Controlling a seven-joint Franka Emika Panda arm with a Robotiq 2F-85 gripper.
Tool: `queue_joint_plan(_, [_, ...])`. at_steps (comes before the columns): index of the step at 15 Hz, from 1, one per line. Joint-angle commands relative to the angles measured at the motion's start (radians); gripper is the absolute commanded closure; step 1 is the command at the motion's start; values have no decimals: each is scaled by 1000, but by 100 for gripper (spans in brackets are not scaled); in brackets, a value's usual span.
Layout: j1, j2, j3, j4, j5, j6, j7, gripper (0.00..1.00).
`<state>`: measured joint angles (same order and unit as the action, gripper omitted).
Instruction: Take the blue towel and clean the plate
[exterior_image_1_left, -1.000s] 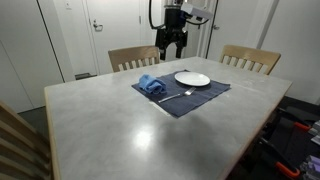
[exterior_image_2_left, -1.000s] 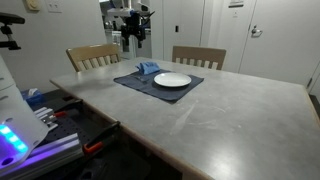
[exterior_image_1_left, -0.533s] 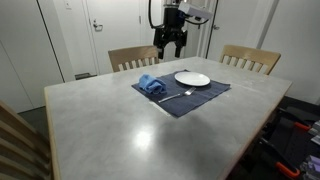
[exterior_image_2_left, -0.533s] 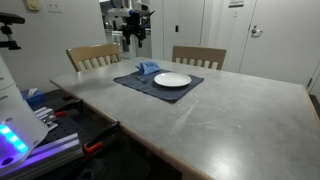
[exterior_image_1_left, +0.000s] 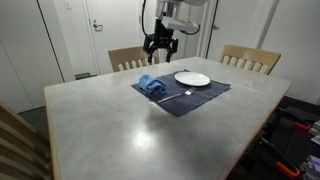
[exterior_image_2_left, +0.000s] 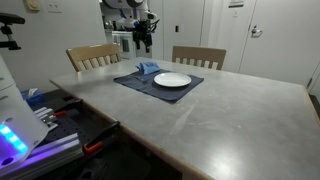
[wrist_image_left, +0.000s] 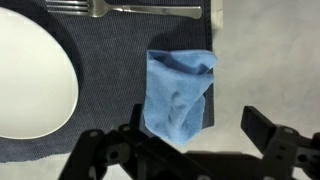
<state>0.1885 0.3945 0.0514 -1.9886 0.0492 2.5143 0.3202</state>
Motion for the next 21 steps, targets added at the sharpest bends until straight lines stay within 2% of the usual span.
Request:
queue_joint_plan(1, [28,113,-24,120,-34,17,64,0])
queue_joint_plan(5, [63,196,-49,206,-37,40,137,0])
queue_joint_plan(10, [123,221,-115,245,-92,-52,239,0])
queue_joint_plan(12, [106,227,-96,241,-70,-39,214,0])
queue_joint_plan(14, [46,234,-20,227,-5,22,85,0])
queue_joint_plan(16, [3,240,38,221,50,35,-27,0])
queue_joint_plan(18, [-3,246,48,224,59,1,-78,0])
queue_joint_plan(21, [30,252,0,220,10,-15,-44,0])
